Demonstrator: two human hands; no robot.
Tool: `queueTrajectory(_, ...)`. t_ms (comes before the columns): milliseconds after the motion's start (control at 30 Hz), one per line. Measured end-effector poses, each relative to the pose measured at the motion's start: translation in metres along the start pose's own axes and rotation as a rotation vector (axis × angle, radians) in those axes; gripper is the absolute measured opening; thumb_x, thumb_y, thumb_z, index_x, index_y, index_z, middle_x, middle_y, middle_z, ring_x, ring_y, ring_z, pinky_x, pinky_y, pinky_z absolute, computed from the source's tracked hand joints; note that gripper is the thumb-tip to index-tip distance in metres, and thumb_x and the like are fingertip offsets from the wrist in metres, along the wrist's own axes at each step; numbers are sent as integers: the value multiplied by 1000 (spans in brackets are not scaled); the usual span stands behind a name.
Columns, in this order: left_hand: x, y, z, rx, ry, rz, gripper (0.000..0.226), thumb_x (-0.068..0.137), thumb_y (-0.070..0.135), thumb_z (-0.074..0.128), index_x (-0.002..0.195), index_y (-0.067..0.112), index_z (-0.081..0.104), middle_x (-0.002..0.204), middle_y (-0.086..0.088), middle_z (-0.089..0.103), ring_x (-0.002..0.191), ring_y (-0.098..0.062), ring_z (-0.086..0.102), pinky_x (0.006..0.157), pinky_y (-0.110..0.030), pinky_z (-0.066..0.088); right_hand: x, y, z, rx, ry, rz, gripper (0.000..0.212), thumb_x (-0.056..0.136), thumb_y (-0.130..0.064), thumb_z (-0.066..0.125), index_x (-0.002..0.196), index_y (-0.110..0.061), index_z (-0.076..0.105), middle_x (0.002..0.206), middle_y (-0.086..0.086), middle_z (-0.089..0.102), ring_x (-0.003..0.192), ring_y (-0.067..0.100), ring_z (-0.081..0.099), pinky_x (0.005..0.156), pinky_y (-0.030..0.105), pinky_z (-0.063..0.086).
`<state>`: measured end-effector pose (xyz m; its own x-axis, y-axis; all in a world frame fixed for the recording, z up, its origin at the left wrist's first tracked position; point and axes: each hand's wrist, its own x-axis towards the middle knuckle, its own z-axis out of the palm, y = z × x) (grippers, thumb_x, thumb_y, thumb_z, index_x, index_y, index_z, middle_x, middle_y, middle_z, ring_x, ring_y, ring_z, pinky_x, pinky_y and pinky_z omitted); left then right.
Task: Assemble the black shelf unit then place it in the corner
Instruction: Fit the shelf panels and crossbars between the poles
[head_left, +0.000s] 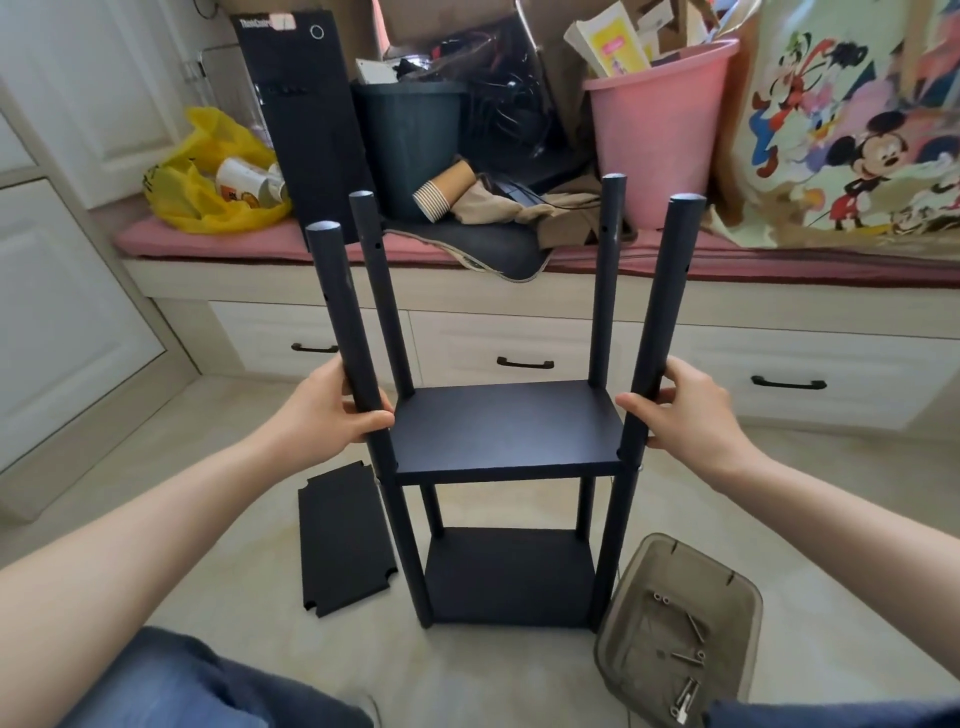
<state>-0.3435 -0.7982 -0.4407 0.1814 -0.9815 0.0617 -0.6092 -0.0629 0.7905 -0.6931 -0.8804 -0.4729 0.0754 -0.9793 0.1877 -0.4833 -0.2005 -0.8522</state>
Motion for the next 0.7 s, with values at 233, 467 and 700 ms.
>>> queueTrajectory(233, -4, -9, -7, -19, 33, -52, 30, 82, 0, 81, 98, 9, 56, 88, -4, 74, 83, -16, 75, 67, -26, 61, -9, -1, 15, 22, 21, -8, 24, 86, -22, 76, 104, -28, 60, 89, -10, 66, 87, 17, 67, 80, 48, 60)
queueTrajectory(467, -9, -17, -12, 76, -20, -57, 29, 81, 5, 83, 98, 7, 60, 87, 0, 76, 81, -7, 73, 64, -19, 57, -19, 2, 20, -63, 0, -30, 25, 86, -21, 75, 97, -29, 54, 88, -11, 64, 84, 12, 65, 76, 45, 61)
queueTrajectory(700, -13, -28, -13, 90, -69, -42, 16, 85, 14, 80, 94, 20, 68, 92, 5, 76, 87, -9, 73, 86, -30, 58, -25, -2, 17, -125, -18, 27, 19, 89, -23, 73, 94, -16, 56, 86, 0, 65, 84, 21, 65, 78, 49, 59)
